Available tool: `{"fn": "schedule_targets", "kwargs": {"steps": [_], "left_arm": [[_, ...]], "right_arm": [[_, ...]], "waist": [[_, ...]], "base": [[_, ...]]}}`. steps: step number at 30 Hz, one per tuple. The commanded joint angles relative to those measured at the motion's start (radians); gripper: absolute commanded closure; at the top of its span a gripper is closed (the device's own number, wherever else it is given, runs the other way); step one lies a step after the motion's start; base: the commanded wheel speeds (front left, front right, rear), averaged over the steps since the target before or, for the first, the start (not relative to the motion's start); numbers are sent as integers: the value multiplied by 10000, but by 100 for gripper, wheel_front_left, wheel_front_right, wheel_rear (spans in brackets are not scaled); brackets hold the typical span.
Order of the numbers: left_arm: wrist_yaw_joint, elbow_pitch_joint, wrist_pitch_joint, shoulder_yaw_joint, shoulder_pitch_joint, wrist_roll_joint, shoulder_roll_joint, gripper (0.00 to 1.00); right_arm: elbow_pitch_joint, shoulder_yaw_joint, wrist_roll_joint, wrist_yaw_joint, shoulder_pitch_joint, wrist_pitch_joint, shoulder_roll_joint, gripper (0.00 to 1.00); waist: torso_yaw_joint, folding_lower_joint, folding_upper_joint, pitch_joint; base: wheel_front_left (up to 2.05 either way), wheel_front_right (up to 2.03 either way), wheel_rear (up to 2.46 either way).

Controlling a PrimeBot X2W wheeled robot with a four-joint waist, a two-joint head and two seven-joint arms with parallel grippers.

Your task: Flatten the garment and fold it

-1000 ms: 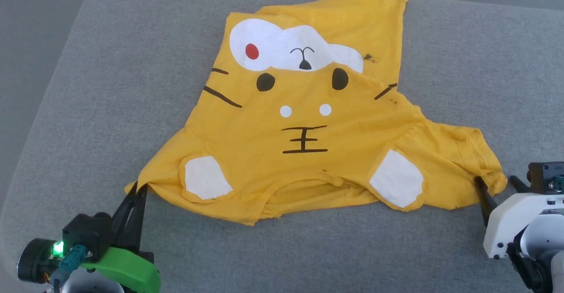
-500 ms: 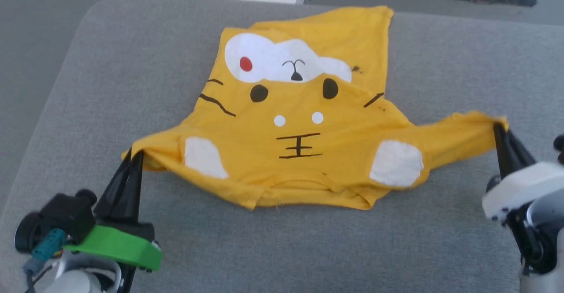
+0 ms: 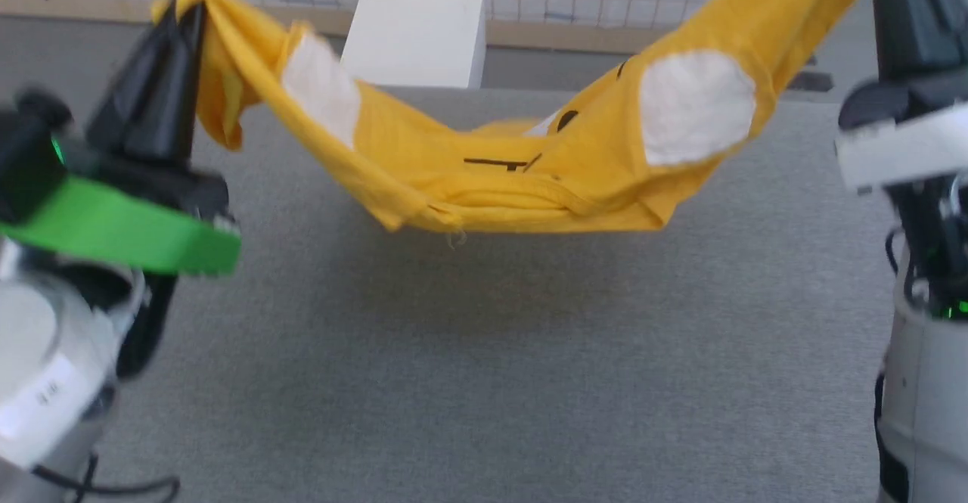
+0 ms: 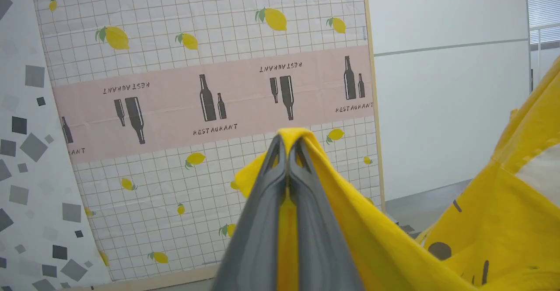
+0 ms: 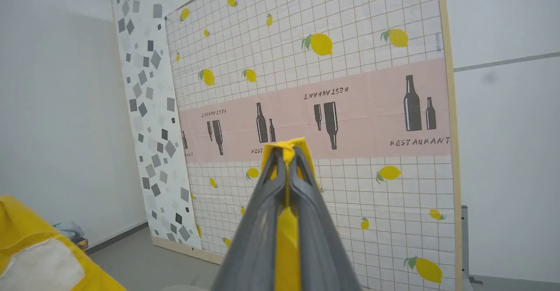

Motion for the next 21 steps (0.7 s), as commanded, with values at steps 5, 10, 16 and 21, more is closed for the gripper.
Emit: {"fn": "schedule_targets", "kwargs": {"steps": [5, 10, 16, 21], "left_arm": [[-242, 206, 963, -148, -1957, -103, -299, 100], [-486, 823, 1783, -372, -3292, -341, -636, 100], [-862, 1826, 2829, -795, -4300, -679, -866, 100], [-1282, 4134, 3542, -1130, -6331, -290, -1114, 100]], "right_arm": [[348, 440, -9, -13, -1577, 332, 11, 100], [900, 501, 230, -13, -2742, 804, 11, 100], [1959, 468, 514, -13, -3742, 1437, 11, 100], [4537, 695, -524, -13, -6079, 1308, 12, 100]], "waist": [[-504, 0, 0, -676], [-604, 0, 0, -842], [-715, 0, 0, -559], [-1011, 0, 0, 1107]], "base": [[0, 0, 0], [0, 0, 0], [0, 0, 0], [0, 0, 0]]}}
